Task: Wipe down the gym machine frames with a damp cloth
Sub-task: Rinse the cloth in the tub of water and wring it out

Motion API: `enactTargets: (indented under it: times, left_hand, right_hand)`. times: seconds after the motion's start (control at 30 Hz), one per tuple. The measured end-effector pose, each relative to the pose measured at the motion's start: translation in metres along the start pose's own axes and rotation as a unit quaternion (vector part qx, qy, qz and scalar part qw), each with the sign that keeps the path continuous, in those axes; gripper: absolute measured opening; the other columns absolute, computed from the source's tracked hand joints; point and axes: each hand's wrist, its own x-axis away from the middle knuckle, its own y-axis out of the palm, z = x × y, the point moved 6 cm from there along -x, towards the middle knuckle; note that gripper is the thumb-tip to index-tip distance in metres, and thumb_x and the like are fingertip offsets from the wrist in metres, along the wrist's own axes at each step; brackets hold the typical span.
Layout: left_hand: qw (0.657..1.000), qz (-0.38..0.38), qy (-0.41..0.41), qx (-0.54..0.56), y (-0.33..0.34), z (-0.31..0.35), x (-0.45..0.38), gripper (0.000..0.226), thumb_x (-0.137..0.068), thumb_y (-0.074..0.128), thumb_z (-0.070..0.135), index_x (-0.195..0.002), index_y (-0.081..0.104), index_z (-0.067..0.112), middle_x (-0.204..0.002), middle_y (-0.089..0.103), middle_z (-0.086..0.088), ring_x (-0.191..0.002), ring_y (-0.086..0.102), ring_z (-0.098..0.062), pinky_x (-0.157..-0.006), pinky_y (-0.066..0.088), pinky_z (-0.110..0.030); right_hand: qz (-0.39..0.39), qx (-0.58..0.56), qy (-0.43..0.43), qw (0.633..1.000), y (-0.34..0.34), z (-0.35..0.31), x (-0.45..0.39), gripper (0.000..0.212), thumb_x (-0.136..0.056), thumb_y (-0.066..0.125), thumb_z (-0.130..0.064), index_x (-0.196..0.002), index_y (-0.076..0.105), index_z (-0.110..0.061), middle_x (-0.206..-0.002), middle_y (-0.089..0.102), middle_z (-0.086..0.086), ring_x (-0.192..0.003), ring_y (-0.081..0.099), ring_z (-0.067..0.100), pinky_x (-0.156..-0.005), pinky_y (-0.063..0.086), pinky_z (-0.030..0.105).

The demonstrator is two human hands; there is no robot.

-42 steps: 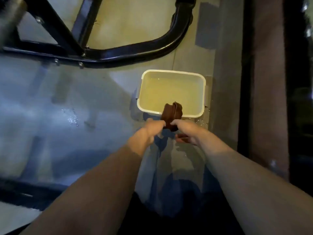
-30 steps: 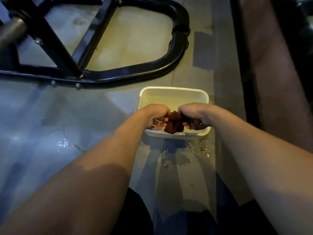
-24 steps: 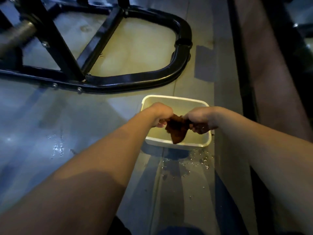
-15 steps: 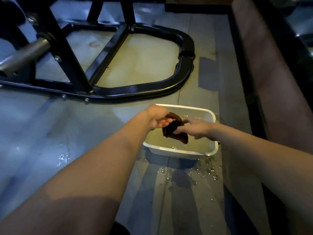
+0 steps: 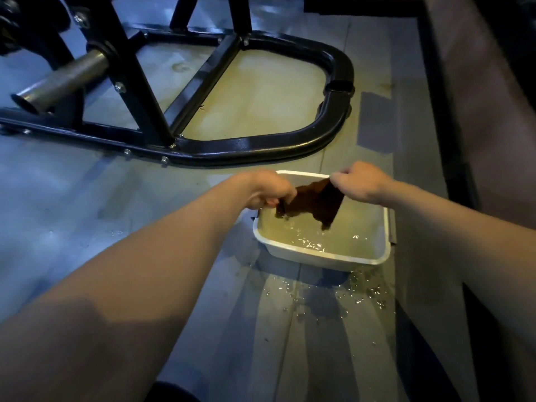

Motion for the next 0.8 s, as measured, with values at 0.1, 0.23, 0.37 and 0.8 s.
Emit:
enactTargets:
  times: [0.1,0.23,0.37,0.8]
  left_hand:
    - [0.939,0.025,0.066,-0.336,0.019,0.011,-0.020,0.025,-0.097,0.068,0.027,-0.116,0.068,0.011,-0.107,0.062,-0.009,-0.102,0.060,-0.023,-0.090,0.048,-0.033]
    - [0.825,0.079,0.152,-0.539,0.054,-0.007,-0.035,0.023,-0.096,0.068,0.032,-0.108,0.068,0.012,-0.112,0.051,-0.005,-0.110,0.049,-0.021,-0.098,0.045,-0.035]
    - [0.861,-0.001,0.131,-0.492,0.076,-0.029,-0.040,0.018,-0.099,0.062,0.021,-0.113,0.069,0.010,-0.103,0.065,-0.006,-0.099,0.063,-0.024,-0.090,0.054,-0.035]
    - [0.994,-0.029,0.039,-0.101,0.046,-0.026,-0.045,0.040,-0.109,0.038,0.030,-0.120,0.063,0.001,-0.113,0.068,-0.018,-0.107,0.063,-0.024,-0.095,0.045,-0.035]
  right_hand:
    - [-0.062,0.096,0.006,0.993,0.011,0.010,-0.016,0.037,-0.107,0.045,-0.036,-0.095,0.068,-0.009,-0.090,0.063,0.008,-0.086,0.059,0.022,-0.070,0.043,0.031]
    - [-0.140,0.207,0.019,0.968,0.059,0.045,-0.023,0.026,-0.106,0.051,-0.031,-0.111,0.070,-0.013,-0.103,0.069,0.004,-0.095,0.065,0.020,-0.087,0.054,0.034]
    - [-0.137,0.232,-0.002,0.963,0.095,0.070,-0.009,0.016,-0.100,0.055,-0.019,-0.111,0.067,-0.018,-0.102,0.069,0.004,-0.090,0.063,0.019,-0.078,0.052,0.030]
    - [-0.122,-0.276,0.107,0.947,0.063,0.069,-0.008,0.032,-0.111,0.045,-0.034,-0.132,0.059,-0.013,-0.124,0.067,0.002,-0.118,0.063,0.019,-0.098,0.055,0.036]
